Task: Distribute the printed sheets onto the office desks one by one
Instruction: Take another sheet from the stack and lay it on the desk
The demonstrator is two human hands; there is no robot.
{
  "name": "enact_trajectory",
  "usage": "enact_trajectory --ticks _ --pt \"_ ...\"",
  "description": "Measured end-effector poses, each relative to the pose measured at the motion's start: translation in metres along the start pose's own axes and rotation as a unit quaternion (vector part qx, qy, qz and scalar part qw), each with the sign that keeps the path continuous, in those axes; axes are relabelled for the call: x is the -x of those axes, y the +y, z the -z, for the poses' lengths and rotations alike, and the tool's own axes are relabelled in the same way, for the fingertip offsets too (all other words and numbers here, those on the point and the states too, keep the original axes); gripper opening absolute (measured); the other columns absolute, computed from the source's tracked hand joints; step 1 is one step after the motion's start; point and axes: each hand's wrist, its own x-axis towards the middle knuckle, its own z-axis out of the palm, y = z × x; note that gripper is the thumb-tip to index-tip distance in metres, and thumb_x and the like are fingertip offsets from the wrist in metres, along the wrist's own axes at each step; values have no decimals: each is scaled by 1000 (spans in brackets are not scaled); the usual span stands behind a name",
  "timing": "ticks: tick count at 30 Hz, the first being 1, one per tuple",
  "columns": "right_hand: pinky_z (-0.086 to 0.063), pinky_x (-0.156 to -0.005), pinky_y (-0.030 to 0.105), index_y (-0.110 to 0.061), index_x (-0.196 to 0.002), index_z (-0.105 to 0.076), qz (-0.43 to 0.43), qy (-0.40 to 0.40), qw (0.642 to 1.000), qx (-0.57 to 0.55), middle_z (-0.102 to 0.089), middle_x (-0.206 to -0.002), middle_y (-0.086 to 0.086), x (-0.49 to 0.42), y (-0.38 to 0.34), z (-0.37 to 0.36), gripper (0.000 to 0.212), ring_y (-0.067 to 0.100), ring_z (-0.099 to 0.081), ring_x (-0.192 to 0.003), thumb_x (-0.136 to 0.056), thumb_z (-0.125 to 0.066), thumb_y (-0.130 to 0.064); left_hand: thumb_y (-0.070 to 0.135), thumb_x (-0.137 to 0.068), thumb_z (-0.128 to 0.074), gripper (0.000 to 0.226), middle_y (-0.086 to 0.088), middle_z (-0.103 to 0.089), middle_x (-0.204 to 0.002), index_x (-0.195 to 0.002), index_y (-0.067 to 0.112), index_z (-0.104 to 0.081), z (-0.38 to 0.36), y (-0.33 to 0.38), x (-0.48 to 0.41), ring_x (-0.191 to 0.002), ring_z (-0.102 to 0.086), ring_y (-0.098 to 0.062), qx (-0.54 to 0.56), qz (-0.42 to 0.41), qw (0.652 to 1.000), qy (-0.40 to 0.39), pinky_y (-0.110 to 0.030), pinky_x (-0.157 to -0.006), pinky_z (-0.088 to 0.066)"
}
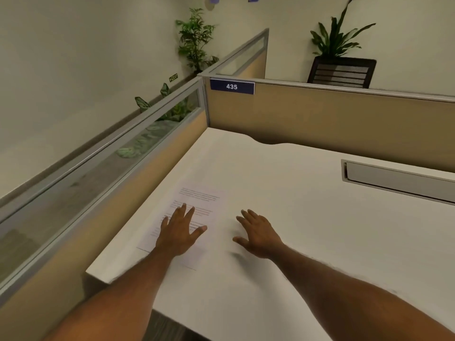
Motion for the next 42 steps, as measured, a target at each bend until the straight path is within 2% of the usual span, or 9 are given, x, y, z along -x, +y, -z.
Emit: enact_trajectory --ticks 7,12,16,20,27,33,36,38,42 --pt "-10 -124 43 -18 -156 -22 -41 -11 999 -17 -11 -166 6 -43 -47 -18 73 23 -4 -154 -97 -39 -59 72 -90 -32 84 -1 1 -166 -157 26 -10 10 -61 -36 -153 0 -17 -4 -36 999 -23 -49 -123 -2" --pt "-10 -124 43 -19 -155 -21 -86 -9 996 -21 -9 -166 5 -63 -70 -34 73 23 -4 -154 -97 -37 -60 70 -91 -35 87 -3 2 -166 -157 20 -9 10 -101 -59 -153 2 -18 -24 -29 998 -51 -48 -123 1" --pt "-9 -124 44 -20 -155 -20 -128 -23 991 -28 -5 -167 5 -68 -87 -52 76 23 -1 -154 -95 -37 -63 67 -90 -44 90 -10 -7 -165 -155 11 -14 9 -120 -72 -152 -6 -24 -35 19 999 -26 -50 -122 -5" --pt "-5 -124 42 -21 -157 -13 -154 -38 987 -40 4 -167 4 -64 -89 -64 82 22 3 -154 -93 -37 -67 67 -86 -51 95 -11 -10 -164 -153 7 -19 6 -126 -78 -151 -10 -26 -31 37 998 -38 -49 -121 -10" --pt "-1 -124 42 -21 -158 -8 -158 -44 986 -34 9 -166 4 -65 -93 -68 85 22 8 -154 -93 -38 -67 61 -81 -64 86 -11 -20 -161 -147 14 -36 0 -134 -81 -147 -22 -28 58 51 996 -33 -47 -117 -21" --pt "-3 -124 43 -20 -157 -9 -156 -49 986 -34 8 -167 4 -64 -93 -66 85 22 7 -154 -93 -40 -65 40 -76 -80 49 -6 -53 -130 -116 17 -62 7 -127 -82 -118 -54 -28 187 98 975 63 -46 -99 -43" --pt "-3 -124 43 -21 -158 -9 -156 -48 986 -34 8 -166 4 -65 -92 -66 85 22 7 -154 -93 -40 -66 26 -78 -80 28 -3 -66 -103 -101 17 -68 10 -127 -80 -96 -67 -25 256 82 959 95 -39 -81 -54" --pt "-2 -124 43 -21 -157 -9 -155 -47 986 -35 9 -166 4 -65 -92 -67 85 22 7 -154 -92 -40 -66 23 -79 -80 21 1 -70 -86 -95 17 -69 11 -127 -78 -83 -69 -22 273 79 954 99 -36 -74 -57" --pt "-3 -124 43 -21 -157 -11 -155 -39 986 -43 11 -166 3 -64 -92 -69 85 21 7 -154 -91 -41 -66 24 -80 -79 18 1 -74 -84 -95 16 -73 12 -127 -77 -76 -67 -17 261 73 955 119 -31 -69 -55"
